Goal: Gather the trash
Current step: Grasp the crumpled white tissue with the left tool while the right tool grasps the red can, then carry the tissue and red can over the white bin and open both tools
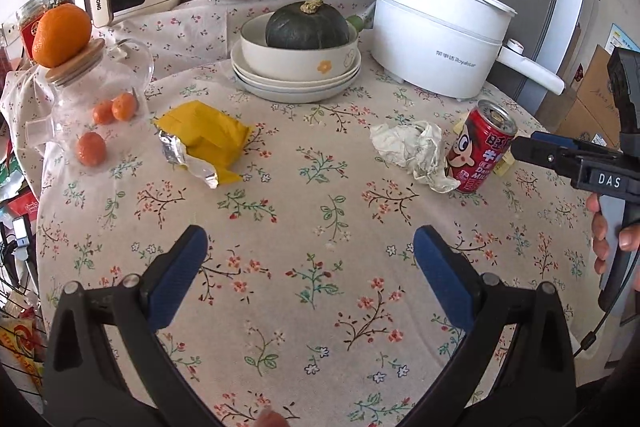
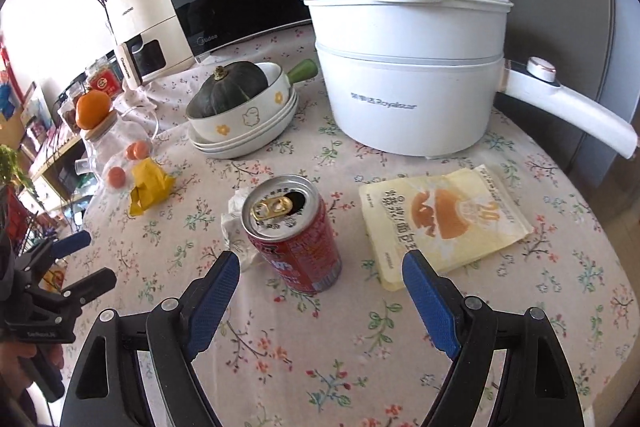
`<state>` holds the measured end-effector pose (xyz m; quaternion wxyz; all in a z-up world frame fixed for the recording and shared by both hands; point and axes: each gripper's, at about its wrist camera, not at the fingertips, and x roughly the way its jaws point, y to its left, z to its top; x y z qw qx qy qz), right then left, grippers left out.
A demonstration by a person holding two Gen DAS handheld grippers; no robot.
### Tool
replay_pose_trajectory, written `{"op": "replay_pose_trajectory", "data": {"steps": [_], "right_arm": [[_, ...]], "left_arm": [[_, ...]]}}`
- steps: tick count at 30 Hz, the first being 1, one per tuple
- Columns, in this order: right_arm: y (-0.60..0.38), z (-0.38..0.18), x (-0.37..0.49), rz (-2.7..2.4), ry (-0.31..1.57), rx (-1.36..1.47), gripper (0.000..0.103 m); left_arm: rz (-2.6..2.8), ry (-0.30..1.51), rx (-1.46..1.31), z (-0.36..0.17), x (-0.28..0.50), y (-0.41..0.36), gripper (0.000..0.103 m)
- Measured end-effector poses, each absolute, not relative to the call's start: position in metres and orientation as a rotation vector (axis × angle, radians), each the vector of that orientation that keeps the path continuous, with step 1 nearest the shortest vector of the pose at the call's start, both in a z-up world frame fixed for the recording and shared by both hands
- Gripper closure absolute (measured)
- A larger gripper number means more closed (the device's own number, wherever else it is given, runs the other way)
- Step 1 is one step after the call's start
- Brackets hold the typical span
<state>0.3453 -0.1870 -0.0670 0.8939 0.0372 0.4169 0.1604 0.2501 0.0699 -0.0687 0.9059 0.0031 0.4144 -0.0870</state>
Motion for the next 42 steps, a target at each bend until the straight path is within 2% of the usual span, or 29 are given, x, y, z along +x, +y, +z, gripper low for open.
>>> {"op": "replay_pose_trajectory", "data": {"steps": [3,5,8,9,17,23,29,31,33,34,36,37,39,42], "right_arm": [[-0.170,-0.078,0.354,0.324,0.860,0.045,0.021],[-0.166,-0.082,0.359,0.317,0.859,0.030,0.028],[-0.167,-0.082,0.359,0.343,0.843,0.017,0.046],[-0.168,-0.080,0.358,0.348,0.835,0.010,0.048],[-0.193,-0.048,0.331,0.381,0.791,-0.031,0.049],[-0.244,-0.022,0.296,0.363,0.764,-0.031,0.049],[-0.297,-0.026,0.276,0.302,0.790,-0.016,0.049],[-0.310,-0.030,0.271,0.282,0.803,-0.021,0.049],[-0.321,-0.033,0.267,0.265,0.814,-0.020,0.049],[-0.325,-0.033,0.265,0.260,0.818,-0.019,0.049],[-0.332,-0.032,0.260,0.253,0.819,-0.019,0.049],[-0.334,-0.031,0.258,0.251,0.816,-0.021,0.049],[-0.337,-0.029,0.252,0.249,0.812,-0.025,0.049],[-0.337,-0.025,0.244,0.246,0.810,-0.032,0.049]], "left_arm": [[-0.183,0.864,0.005,-0.072,0.253,0.070,0.001],[-0.189,0.871,0.008,-0.075,0.255,0.069,0.001],[-0.199,0.881,0.029,-0.079,0.256,0.065,0.001],[-0.209,0.885,0.031,-0.080,0.257,0.063,0.001],[-0.273,0.870,0.057,-0.080,0.263,0.033,0.001],[-0.345,0.838,0.095,-0.084,0.284,-0.016,0.007],[-0.316,0.838,0.111,-0.089,0.314,-0.044,0.011],[-0.296,0.866,0.117,-0.095,0.325,-0.048,0.017],[-0.284,0.899,0.119,-0.102,0.334,-0.050,0.033],[-0.275,0.920,0.117,-0.106,0.338,-0.050,0.037],[-0.276,0.946,0.085,-0.111,0.341,-0.047,0.064],[-0.272,0.949,0.063,-0.112,0.340,-0.046,0.064],[-0.268,0.951,0.038,-0.110,0.336,-0.044,0.071],[-0.265,0.964,0.018,-0.105,0.323,-0.040,0.072]]}}
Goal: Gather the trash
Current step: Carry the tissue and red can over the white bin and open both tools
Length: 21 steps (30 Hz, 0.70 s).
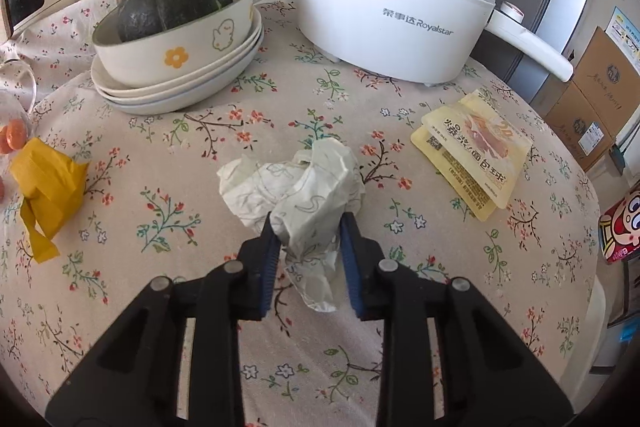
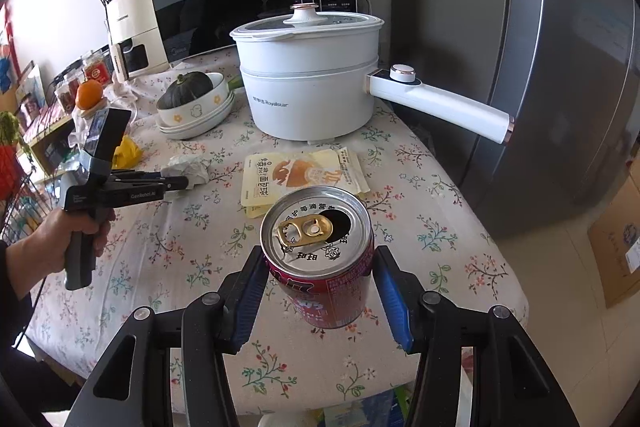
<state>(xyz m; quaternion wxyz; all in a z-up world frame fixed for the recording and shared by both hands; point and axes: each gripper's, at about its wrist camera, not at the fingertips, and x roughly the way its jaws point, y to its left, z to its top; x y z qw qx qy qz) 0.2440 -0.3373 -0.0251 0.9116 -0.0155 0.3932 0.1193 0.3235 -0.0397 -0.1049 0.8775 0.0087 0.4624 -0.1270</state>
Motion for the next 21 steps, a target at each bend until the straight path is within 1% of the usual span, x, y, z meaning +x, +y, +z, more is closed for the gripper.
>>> {"op": "replay_pose_trajectory", "data": {"steps": [13,21], "right_arm": [[-0.323,0.020,0.189,0.225,0.759,-0.014,0.049],[-0.321,0.031,0.147,0.201,0.764,0.028,0.049]], "left_arm": [[-0.384,0.913,-0.004,-0.057,0.224,-0.024,0.072],[-0.468,0.884,-0.062,-0.034,0.164,-0.022,0.072]]}}
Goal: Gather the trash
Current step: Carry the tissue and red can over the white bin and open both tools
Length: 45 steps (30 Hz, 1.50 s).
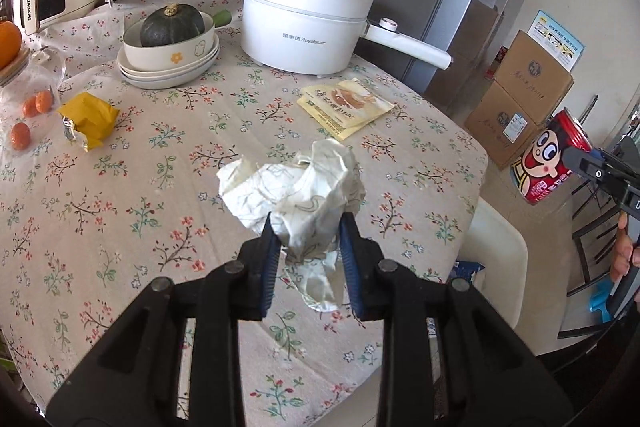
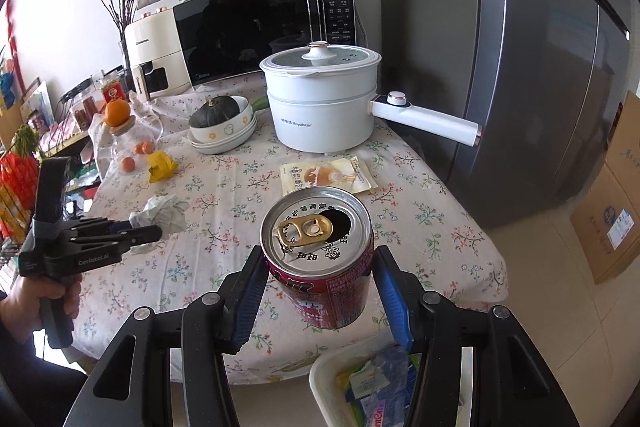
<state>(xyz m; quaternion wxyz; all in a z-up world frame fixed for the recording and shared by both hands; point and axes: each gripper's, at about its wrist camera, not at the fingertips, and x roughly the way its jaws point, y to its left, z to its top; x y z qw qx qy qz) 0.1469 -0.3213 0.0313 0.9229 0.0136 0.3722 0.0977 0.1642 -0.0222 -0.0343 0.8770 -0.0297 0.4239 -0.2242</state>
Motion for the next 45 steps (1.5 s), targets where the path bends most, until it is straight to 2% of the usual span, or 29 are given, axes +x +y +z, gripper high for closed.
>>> {"op": "replay_pose_trajectory", "data": {"steps": [6,17,35,42,44,45], "right_arm": [[-0.334,0.016,0.122,0.186,0.779,0.069,0.048],[-0.371,-0.020,0.097,0.128,0.883,0.106,0.048],[-0.435,-0.047,0.071,-0.024,0.986,0.152,0.048],[-0.456,-0.059,0.062,-0.060,1.013,0.173,0.048],[-0.460,-0.062,0.060,-0.067,1.019,0.178,0.048],[-0.462,-0.063,0.060,-0.069,1.023,0.181,0.048]], "left_arm": [[-0.520,0.861,-0.032,-0.027,0.132,-0.035,0.072],[-0.627,0.928,-0.020,-0.053,0.097,-0.075,0.072],[-0.828,1.003,0.145,-0.092,0.080,-0.200,0.071],[-0.846,1.024,0.190,-0.113,0.084,-0.221,0.071],[-0.847,1.027,0.194,-0.117,0.082,-0.222,0.069],[-0.852,1.037,0.192,-0.117,0.082,-0.222,0.061]]}}
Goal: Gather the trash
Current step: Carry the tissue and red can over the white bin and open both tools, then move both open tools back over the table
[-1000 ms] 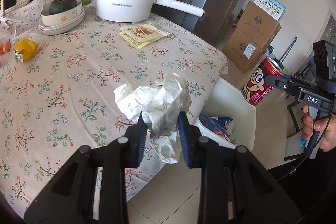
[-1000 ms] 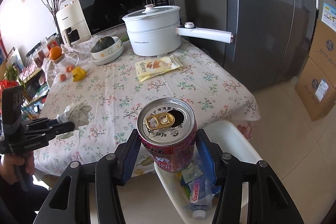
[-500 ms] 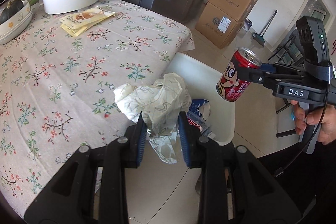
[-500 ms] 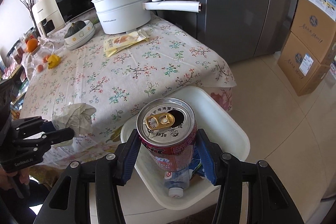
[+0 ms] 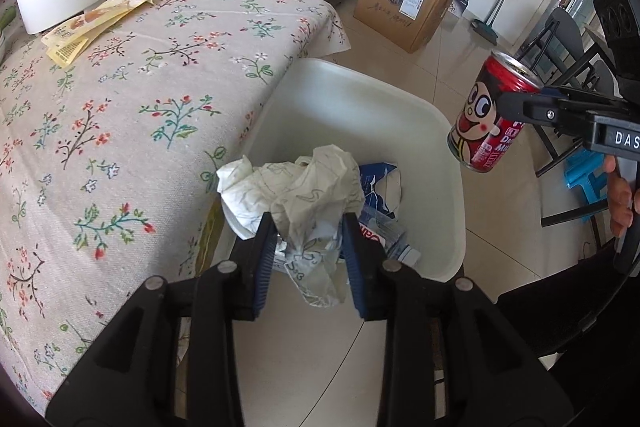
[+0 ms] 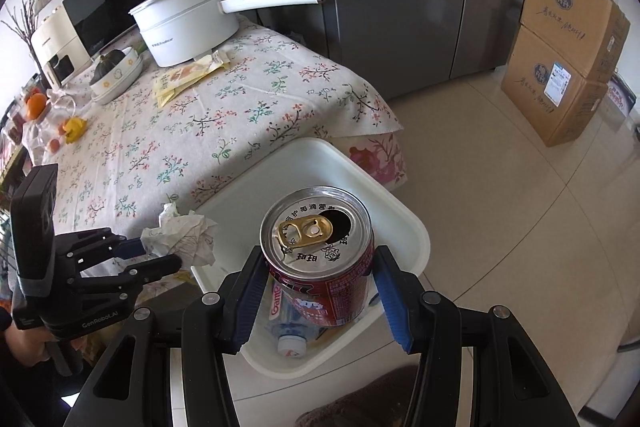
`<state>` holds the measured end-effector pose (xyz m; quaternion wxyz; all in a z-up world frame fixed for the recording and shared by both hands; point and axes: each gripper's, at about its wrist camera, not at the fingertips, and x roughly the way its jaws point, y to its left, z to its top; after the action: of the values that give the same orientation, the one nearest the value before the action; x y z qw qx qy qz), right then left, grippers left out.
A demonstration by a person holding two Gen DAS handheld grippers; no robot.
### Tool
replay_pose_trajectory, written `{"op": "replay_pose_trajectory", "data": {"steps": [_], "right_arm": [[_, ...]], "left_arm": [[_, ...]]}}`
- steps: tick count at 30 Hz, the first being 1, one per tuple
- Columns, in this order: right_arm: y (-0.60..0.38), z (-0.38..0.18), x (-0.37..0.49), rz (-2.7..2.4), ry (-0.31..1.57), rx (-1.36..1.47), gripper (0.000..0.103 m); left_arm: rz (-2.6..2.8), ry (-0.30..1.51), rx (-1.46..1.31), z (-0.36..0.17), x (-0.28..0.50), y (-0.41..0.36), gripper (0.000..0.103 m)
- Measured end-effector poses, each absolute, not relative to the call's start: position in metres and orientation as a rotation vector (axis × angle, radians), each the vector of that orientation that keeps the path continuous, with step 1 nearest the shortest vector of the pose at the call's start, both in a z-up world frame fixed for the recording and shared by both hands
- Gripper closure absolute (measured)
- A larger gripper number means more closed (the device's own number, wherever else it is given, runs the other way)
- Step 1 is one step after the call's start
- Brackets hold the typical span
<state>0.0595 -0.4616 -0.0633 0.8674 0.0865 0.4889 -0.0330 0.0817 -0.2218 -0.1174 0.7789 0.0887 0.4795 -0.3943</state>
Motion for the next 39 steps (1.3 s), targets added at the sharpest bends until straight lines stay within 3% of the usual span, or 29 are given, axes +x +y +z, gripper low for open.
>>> {"op": "replay_pose_trajectory", "data": {"steps": [1,3,8,13,18,30,33,39], "right_arm": [[-0.463,-0.064,0.059,-0.071,1.028,0.185,0.048],[-0.465,-0.066,0.060,-0.071,1.034,0.194,0.048],[-0.462,-0.065,0.063,-0.070,1.033,0.194,0.048],[-0.456,-0.067,0.067,-0.068,1.042,0.181,0.048],[-0.454,-0.068,0.073,-0.073,1.043,0.181,0.048],[-0.441,-0.069,0.087,-0.069,1.062,0.200,0.047],[-0.440,-0.066,0.090,-0.074,1.063,0.244,0.032],[-0.432,-0.049,0.094,-0.066,1.014,0.264,0.026]], "left_arm": [[-0.857,1.043,0.187,-0.116,0.080,-0.221,0.056],[-0.847,1.033,0.193,-0.113,0.077,-0.218,0.031],[-0.829,1.004,0.201,-0.096,0.075,-0.207,0.022],[-0.757,0.995,0.178,-0.081,0.083,-0.185,0.018],[-0.675,0.978,0.149,-0.071,0.090,-0.159,0.006],[-0.578,0.938,0.082,-0.051,0.090,-0.104,0.002],[-0.560,0.930,0.073,-0.047,0.089,-0.093,0.001],[-0.543,0.932,0.045,-0.042,0.087,-0.071,0.001]]}}
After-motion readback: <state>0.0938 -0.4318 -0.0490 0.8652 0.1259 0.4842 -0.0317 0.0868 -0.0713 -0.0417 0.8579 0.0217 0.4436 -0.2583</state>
